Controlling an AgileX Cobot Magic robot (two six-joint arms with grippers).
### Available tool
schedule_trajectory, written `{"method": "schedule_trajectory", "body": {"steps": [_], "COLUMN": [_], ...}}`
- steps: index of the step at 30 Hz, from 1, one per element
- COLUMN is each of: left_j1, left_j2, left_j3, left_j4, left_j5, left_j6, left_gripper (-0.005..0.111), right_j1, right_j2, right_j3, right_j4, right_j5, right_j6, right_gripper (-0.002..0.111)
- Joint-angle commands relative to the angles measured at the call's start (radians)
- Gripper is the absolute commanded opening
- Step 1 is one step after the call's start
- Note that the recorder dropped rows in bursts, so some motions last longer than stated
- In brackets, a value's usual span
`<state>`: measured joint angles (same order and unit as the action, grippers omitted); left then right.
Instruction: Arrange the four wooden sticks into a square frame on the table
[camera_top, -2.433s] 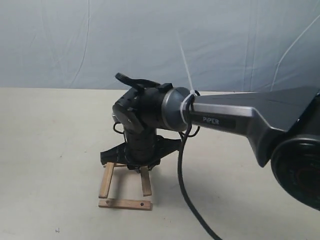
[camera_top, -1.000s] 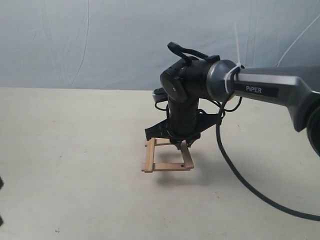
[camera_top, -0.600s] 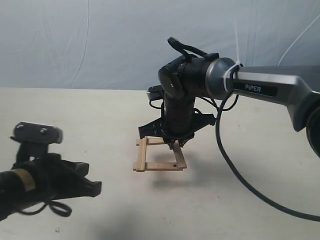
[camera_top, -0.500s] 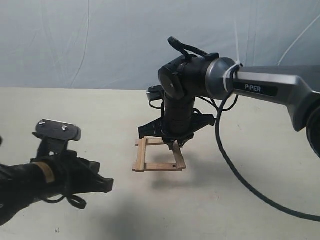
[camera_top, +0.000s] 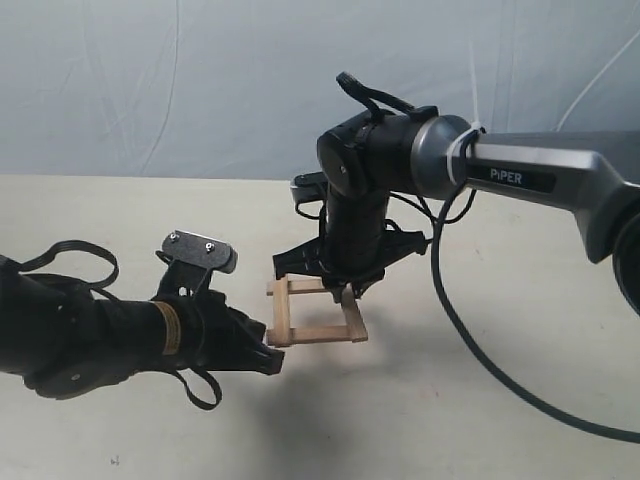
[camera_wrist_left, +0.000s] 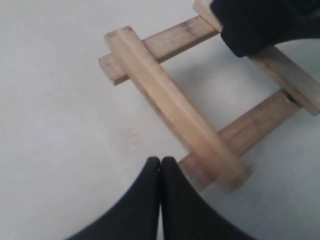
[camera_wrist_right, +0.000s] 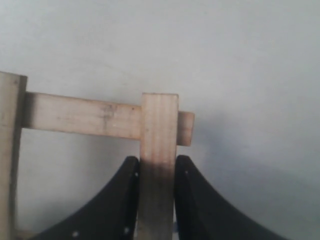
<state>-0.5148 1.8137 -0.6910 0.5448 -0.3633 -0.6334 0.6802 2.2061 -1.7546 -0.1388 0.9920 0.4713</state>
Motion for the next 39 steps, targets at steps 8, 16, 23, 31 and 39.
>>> {"method": "schedule_trajectory", "body": {"steps": [8, 16, 23, 31, 39], "left_j1": [0.0, 0.149, 0.197, 0.197, 0.197], "left_j2": [0.011, -0.15, -0.419, -0.774, -1.097], "left_j3": [-0.009, 0.033, 0.255, 0.403, 0.408], "left_j4": [0.036, -0.03, -0.135, -0.226, -0.242], "left_j5": [0.002, 0.225, 0.034, 0.029, 0.267], "left_j6": [-0.044, -0.04, -0.04, -0.013, -0.013], "left_gripper": [0.0, 0.0, 0.0, 0.0, 0.0], "right_j1": [-0.003, -0.06, -0.086, -0.088, -0.12], "right_j2": [-0.009, 0.005, 0.089, 0.141, 0.083], "right_j3": [-0.008, -0.008, -0.034, -0.068, -0.068], "right_j4": [0.008, 0.008, 0.006, 0.007, 0.037], "right_j5": [-0.01, -0.054, -0.109, -0.111, -0.093], "right_j6": [-0.006, -0.005, 0.001, 0.019, -0.014], "right_gripper": [-0.001, -0.001, -0.001, 0.012, 0.041]}}
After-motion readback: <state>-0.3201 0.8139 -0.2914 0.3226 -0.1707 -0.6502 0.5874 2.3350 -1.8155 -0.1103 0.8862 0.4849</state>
